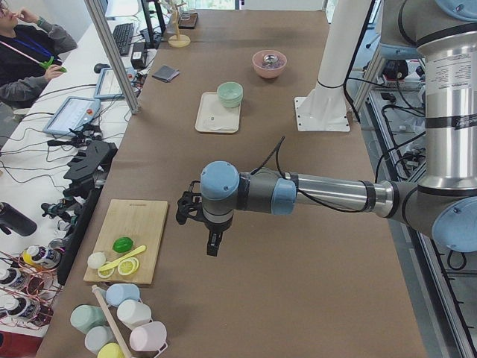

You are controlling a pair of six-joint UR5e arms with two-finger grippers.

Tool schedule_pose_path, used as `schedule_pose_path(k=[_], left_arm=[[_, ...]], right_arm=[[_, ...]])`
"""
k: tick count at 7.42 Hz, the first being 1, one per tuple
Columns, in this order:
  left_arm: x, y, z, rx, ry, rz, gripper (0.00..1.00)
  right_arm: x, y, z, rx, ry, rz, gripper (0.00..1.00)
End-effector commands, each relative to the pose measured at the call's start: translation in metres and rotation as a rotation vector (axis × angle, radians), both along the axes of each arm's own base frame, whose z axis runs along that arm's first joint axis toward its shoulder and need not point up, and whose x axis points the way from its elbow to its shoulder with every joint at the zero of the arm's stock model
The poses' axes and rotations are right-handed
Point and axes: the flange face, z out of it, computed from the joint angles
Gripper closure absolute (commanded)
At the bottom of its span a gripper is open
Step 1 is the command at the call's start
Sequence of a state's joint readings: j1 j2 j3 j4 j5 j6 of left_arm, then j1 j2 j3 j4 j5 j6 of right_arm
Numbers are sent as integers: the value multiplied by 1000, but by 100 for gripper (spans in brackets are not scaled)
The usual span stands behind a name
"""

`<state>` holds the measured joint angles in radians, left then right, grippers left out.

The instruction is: Stack green bowls together

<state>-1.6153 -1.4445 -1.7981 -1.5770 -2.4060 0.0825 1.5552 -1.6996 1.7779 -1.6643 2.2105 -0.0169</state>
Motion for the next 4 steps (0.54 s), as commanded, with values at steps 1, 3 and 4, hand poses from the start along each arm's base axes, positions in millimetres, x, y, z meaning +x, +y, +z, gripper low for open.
schedule_pose_path(k=[1,3,4], left_arm=[[0,0,-1,1,2,-1,1],[0,0,0,-1,1,-1,1],[0,0,0,0,1,0,1]], right_arm=[[-1,0,0,0,-2,-1,0],[-1,0,0,0,-6,-1,0],[-1,0,0,0,-6,-1,0]])
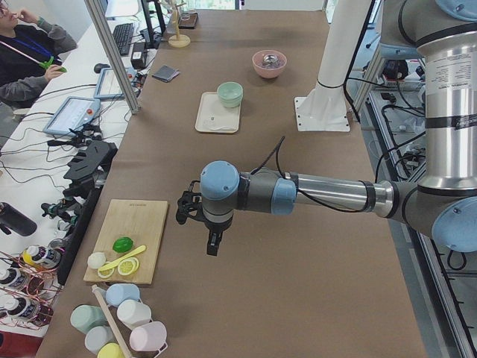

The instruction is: Stack green bowls together

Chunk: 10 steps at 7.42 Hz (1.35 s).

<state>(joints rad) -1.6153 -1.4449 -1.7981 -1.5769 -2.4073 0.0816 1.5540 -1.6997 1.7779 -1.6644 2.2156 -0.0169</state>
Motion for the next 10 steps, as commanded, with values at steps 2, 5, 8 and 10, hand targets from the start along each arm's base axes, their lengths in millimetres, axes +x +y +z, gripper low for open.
schedule_pose_path(k=[2,5,8,10], left_arm=[[0,0,0,0,-2,0,1],[0,0,-1,-2,1,-1,1],[-1,0,2,-5,-8,-2,1],[-1,1,3,-8,-8,-2,1]], right_arm=[[0,0,0,-1,-3,1,0],[-1,0,-1,0,-12,0,0],[-1,0,-1,0,-16,0,0],[-1,1,0,-2,-16,0,0]])
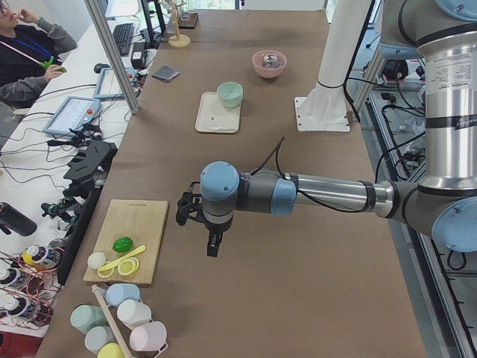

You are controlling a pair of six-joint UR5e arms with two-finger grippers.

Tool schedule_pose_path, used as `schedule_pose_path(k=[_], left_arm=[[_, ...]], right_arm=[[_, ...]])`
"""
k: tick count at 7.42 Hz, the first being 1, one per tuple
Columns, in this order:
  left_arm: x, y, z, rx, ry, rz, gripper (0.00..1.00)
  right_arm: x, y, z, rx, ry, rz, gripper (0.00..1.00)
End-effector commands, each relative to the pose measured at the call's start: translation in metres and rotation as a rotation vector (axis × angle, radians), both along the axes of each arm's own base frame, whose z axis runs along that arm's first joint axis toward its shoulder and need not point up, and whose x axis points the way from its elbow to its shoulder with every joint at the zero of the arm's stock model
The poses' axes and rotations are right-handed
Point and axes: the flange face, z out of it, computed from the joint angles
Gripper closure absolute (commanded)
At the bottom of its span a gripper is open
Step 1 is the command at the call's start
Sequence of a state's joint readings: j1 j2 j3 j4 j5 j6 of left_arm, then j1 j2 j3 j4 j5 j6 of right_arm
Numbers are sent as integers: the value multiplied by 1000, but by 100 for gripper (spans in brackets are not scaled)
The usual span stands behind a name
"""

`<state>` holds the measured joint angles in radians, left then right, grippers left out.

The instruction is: Stack green bowls together

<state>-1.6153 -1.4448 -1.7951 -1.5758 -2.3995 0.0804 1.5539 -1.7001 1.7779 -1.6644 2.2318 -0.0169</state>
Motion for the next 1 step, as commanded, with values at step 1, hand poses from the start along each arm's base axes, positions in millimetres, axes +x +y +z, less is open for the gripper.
schedule_pose_path(k=[1], left_arm=[[0,0,0,-1,0,0,1]], right_arm=[[0,0,0,0,0,0,0]])
